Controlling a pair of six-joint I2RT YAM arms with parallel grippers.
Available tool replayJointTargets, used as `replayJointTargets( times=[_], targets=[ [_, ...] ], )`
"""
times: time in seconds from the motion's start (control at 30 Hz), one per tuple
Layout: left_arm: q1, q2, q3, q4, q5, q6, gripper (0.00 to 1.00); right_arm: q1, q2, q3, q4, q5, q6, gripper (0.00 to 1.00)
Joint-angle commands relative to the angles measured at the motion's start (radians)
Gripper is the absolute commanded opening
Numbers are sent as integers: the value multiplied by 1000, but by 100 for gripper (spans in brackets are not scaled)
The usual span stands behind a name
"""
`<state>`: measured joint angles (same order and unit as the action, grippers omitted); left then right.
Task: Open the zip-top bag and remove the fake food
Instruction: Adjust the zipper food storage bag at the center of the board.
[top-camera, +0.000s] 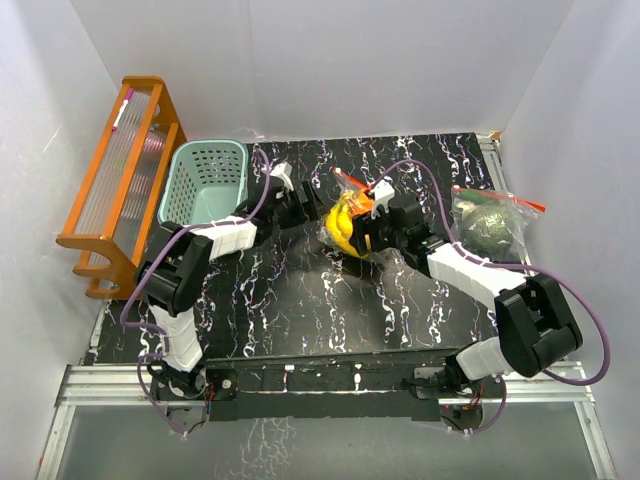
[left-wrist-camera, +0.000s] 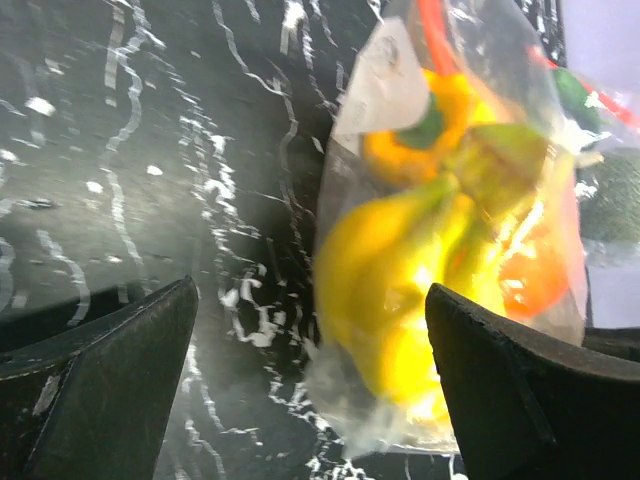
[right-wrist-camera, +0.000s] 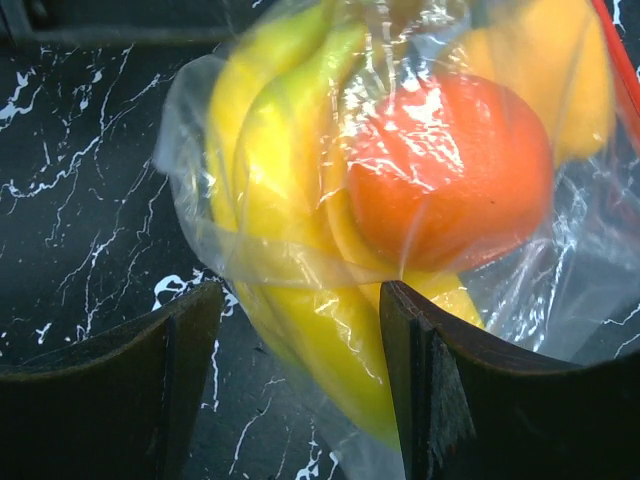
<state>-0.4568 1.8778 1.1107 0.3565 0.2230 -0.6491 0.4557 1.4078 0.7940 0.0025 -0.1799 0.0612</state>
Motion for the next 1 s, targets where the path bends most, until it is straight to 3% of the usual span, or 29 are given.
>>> replayJointTargets(
  times=[0.0,0.2,0.4,0.5,0.6,0.8,0.97],
  targets=[
    [-36,-37,-55,178,-47,-128,96,22,-19,-13,21,-34,20,67],
    [-52,-9,-14,184,-154,-150,97,53,-34,-56,30,-31,34,67],
    [-51,82,192,112,-138,-113,97,63,-74,-112,45,-9,58,67],
    [-54,154,321,75,-47,-80,97,64,-94,-118,39,8,60,67],
    [-87,193,343,79,15,-61,87,64,-110,-99,39,19,70,66],
    [-153,105,161,171,26,-58,67,48,-120,55,-112,-102,28,70],
    [-190,129,175,57,18,50,56,-20,-221,91,-92,-157,62,70]
  ],
)
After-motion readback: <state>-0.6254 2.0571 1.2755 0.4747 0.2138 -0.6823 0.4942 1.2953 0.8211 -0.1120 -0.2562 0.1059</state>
